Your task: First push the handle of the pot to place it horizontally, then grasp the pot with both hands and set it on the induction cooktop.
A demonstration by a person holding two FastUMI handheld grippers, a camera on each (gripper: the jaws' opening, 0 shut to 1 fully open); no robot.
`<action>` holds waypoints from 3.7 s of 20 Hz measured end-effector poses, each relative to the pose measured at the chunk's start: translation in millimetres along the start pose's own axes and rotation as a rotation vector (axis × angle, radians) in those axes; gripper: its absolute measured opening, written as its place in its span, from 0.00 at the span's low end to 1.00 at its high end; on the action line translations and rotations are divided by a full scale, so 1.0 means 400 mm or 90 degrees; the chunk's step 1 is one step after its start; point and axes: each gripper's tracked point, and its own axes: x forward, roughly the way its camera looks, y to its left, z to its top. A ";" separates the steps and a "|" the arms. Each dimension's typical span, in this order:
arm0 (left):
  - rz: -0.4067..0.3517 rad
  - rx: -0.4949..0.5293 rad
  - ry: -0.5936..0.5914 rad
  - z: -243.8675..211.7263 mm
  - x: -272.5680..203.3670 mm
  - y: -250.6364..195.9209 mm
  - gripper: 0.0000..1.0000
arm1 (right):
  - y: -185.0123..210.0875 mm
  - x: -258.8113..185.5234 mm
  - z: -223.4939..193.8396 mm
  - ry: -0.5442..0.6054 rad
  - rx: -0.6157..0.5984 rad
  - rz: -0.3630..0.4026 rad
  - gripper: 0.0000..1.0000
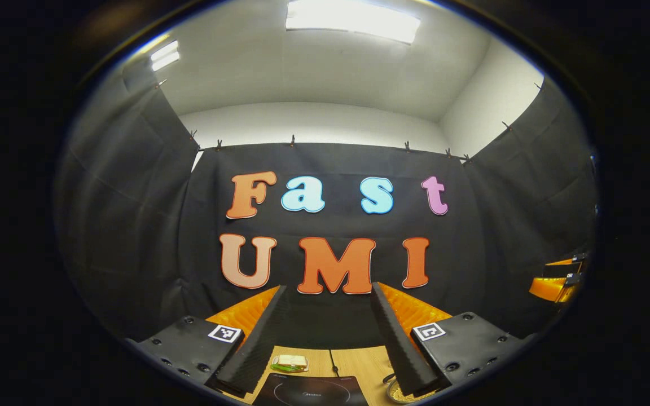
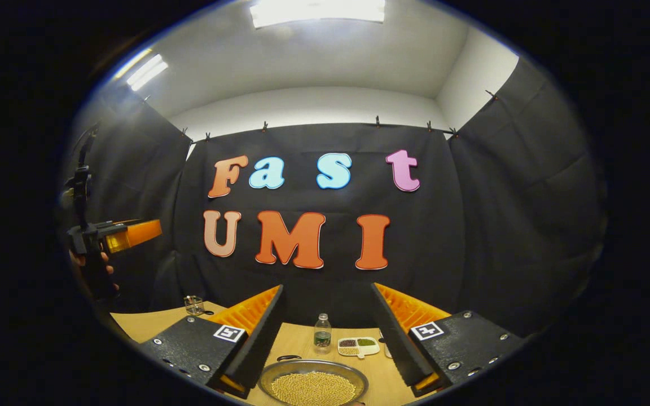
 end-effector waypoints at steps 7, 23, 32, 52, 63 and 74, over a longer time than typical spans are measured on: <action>-0.001 0.003 -0.001 0.002 -0.006 -0.007 0.97 | -0.014 0.001 -0.138 0.080 0.023 0.001 0.80; -0.002 0.008 -0.021 0.037 -0.024 -0.017 0.97 | -0.011 -0.097 -0.645 0.419 0.166 -0.027 0.18; 0.006 0.005 -0.023 0.030 -0.021 -0.004 0.95 | 0.028 -0.183 -0.777 0.582 0.259 -0.018 0.00; 0.010 0.002 0.014 -0.042 -0.010 0.005 0.97 | 0.055 -0.232 -1.003 0.797 0.312 -0.070 0.00; 0.035 0.011 0.051 -0.115 0.003 0.067 0.95 | -0.059 -0.154 -1.032 0.791 0.271 -0.150 0.00; 0.053 0.029 0.073 -0.189 0.052 0.089 0.95 | -0.161 -0.086 -1.041 0.787 0.245 -0.191 0.00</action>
